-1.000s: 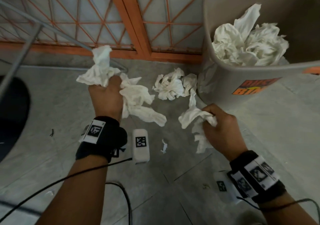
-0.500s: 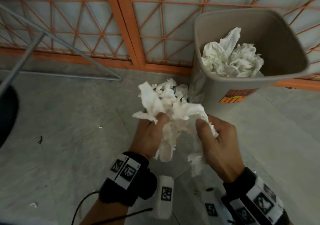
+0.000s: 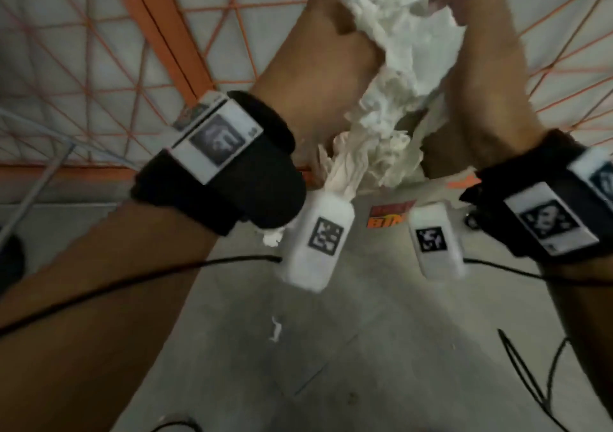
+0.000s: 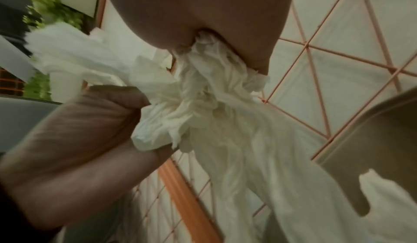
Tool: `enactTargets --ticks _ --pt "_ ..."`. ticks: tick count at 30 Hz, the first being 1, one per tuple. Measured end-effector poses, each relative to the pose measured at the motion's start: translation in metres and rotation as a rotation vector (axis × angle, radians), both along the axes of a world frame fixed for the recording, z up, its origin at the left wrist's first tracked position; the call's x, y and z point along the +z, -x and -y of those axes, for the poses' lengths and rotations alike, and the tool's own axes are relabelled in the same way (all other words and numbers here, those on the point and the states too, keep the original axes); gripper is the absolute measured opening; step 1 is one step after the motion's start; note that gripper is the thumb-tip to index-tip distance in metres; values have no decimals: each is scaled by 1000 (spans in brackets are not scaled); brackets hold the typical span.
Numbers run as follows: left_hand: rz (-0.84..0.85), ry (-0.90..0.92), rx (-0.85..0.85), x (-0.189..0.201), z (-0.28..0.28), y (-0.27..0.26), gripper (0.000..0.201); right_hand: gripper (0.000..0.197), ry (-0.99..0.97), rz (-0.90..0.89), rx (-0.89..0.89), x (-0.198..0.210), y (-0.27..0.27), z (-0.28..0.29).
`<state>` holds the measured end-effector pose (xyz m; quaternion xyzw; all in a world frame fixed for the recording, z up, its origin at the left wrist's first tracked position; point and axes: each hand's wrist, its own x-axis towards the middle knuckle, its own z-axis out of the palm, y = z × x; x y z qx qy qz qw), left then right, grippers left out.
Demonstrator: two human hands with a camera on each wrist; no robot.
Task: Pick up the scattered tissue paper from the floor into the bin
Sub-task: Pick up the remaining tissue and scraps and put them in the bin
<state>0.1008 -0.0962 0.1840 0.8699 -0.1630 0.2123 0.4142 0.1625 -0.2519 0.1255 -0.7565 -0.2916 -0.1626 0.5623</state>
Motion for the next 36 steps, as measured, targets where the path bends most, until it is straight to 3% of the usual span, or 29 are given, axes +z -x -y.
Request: enactTargets --ticks 1,3,6,9,10,12,15,16,18,22,26,29,31,36 --pt "16 12 -50 -9 3 -15 38 30 -43 3 7 8 -8 -2" --pt "40 93 -55 -17 9 -42 49 27 -102 35 33 23 -19 -3" --pt "-79 55 67 -39 15 -59 48 13 25 -182 23 11 -27 0" --pt "-329 -188 203 -72 15 -64 44 14 267 -252 50 -10 -28 9" --pt "-354 -345 213 -80 15 -65 42 19 366 -257 83 -17 -27 11" --pt "-352 -668 187 -87 12 -62 34 30 636 -265 157 -30 -28 11" --pt "-628 -897 63 -75 11 -48 22 44 1127 -164 116 -28 -21 8" --pt "-674 -894 24 -69 7 -45 25 53 1207 -119 83 -24 -18 8" --pt "-588 -807 -56 -51 -7 -39 24 57 1214 -61 29 -13 -8 8" --pt "-320 -571 -20 -26 -54 -25 26 81 932 -40 79 20 25 9" --pt "-414 -381 139 -50 -104 -17 25 65 698 37 173 32 72 -6" --pt "-595 -333 170 -101 -133 -17 23 48 706 -84 412 -1 99 -26" --pt "-680 -376 180 -142 -145 -15 34 44 802 -215 512 -41 106 -44" --pt "-852 -514 91 -225 -150 -23 77 60 1103 -381 492 -157 101 -74"
